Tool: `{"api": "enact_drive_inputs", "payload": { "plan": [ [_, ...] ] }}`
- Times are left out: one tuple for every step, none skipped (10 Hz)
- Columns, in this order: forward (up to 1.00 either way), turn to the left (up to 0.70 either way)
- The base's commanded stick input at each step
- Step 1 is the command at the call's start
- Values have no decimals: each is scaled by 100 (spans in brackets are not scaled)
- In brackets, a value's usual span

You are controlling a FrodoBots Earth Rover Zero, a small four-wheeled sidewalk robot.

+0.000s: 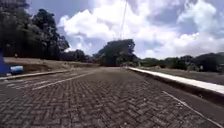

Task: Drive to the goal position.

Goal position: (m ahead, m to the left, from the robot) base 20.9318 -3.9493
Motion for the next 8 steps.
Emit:
{"api": "enact_drive_inputs", "payload": {
  "plan": [
    [100, 0],
    [100, 0],
    [100, 0],
    [100, 0],
    [100, 0],
    [100, 0],
    [100, 0],
    [100, 0]
  ]
}}
